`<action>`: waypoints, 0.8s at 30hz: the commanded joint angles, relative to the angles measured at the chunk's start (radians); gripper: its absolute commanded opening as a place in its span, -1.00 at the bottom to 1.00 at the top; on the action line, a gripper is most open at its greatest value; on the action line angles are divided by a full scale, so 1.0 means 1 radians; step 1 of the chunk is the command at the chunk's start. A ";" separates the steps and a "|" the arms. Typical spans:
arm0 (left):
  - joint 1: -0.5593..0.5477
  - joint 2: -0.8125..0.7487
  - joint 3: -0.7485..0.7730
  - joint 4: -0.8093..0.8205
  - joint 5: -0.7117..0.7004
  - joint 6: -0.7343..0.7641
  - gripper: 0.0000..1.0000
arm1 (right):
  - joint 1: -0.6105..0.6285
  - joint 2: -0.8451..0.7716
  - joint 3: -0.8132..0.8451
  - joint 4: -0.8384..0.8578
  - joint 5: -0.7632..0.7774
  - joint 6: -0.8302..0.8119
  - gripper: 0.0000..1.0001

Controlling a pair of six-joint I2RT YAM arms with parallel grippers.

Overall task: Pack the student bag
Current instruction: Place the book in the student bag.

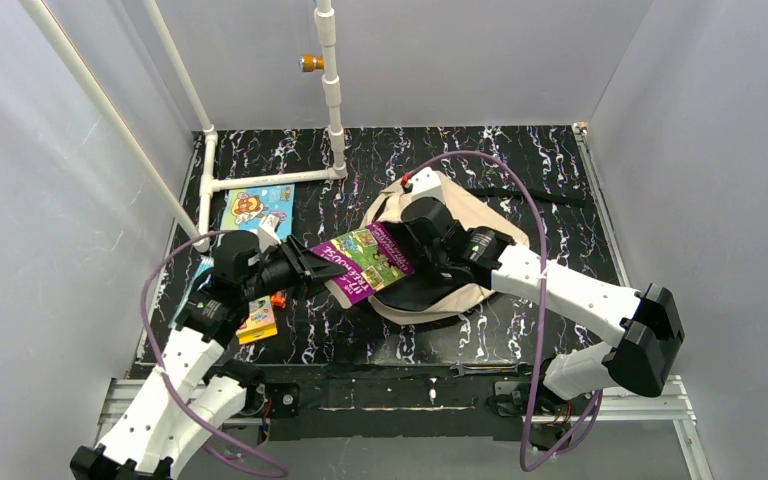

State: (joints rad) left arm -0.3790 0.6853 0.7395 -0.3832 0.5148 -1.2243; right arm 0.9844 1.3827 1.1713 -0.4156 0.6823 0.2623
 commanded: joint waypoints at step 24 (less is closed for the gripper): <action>-0.003 0.244 -0.115 0.433 0.071 -0.108 -1.00 | -0.058 -0.021 0.058 0.208 -0.217 0.144 -0.97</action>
State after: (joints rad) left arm -0.3813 0.8848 0.6266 -0.0750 0.6418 -1.2602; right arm 0.9268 1.3964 1.2007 -0.3500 0.5247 0.3683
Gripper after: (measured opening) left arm 0.254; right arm 0.059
